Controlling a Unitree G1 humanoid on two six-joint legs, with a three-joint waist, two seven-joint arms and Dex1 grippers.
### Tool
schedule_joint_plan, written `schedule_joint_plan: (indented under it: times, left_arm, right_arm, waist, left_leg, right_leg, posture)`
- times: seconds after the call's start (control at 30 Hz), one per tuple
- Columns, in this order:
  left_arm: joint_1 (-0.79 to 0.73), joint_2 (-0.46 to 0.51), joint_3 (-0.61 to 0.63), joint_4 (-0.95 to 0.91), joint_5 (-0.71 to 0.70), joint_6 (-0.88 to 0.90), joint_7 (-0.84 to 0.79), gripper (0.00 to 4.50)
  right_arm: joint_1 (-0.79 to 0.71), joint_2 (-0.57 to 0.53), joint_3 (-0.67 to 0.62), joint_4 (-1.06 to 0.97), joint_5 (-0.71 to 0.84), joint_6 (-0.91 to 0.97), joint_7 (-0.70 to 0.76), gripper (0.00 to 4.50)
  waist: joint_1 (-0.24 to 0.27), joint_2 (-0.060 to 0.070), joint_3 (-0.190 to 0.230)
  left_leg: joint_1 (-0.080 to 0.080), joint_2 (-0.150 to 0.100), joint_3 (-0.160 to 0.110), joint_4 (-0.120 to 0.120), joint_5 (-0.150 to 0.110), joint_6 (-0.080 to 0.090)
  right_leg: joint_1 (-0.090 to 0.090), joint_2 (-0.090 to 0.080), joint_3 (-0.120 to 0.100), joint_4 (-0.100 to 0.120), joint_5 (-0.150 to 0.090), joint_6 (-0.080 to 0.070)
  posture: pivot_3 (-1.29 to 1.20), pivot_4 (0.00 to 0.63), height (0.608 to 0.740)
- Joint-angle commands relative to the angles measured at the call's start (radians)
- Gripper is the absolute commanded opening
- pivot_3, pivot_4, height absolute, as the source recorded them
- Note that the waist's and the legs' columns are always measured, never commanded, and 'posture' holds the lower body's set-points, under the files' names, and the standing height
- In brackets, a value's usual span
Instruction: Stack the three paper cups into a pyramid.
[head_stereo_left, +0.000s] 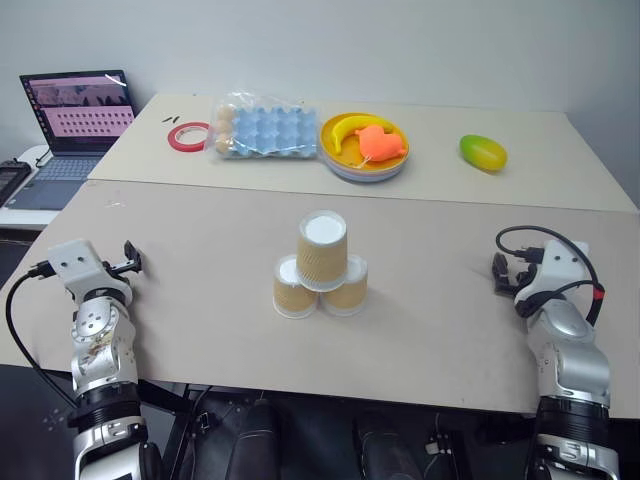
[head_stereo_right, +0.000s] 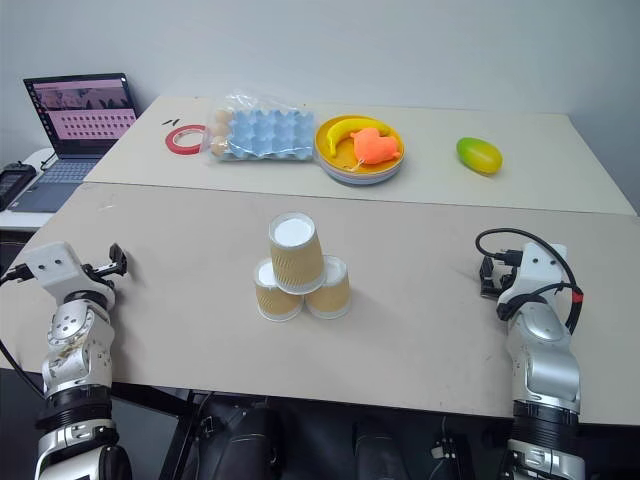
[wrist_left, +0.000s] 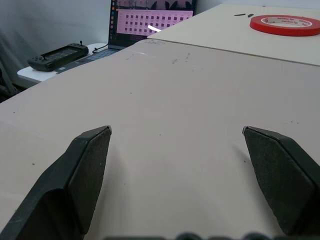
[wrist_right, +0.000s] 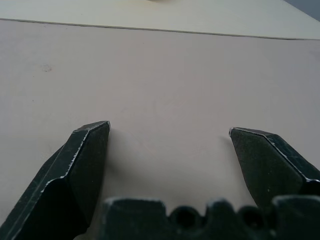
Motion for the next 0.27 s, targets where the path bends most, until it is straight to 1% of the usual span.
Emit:
schedule_joint_plan:
  times: [0.03,0.27]
  left_arm:
    - [-0.035,0.025,0.005,0.027,0.000,-0.027,0.001,4.50]
    - [-0.070,0.037,0.001,0.079,0.008,-0.051,0.007,4.50]
  right_arm:
    - [0.014,-0.001,-0.011,-0.006,-0.014,-0.006,-0.008,4.41]
    - [0.014,0.003,-0.011,-0.008,-0.013,-0.009,-0.008,4.41]
  waist:
    - [0.000,0.000,0.000]
    - [0.000,0.000,0.000]
  left_leg:
    - [0.000,0.000,0.000,0.000,0.000,0.000]
    - [0.000,0.000,0.000,0.000,0.000,0.000]
  right_leg:
    - [0.000,0.000,0.000,0.000,0.000,0.000]
    - [0.000,0.000,0.000,0.000,0.000,0.000]
  posture:
    - [0.00,0.150,0.645]
    - [0.00,0.150,0.645]
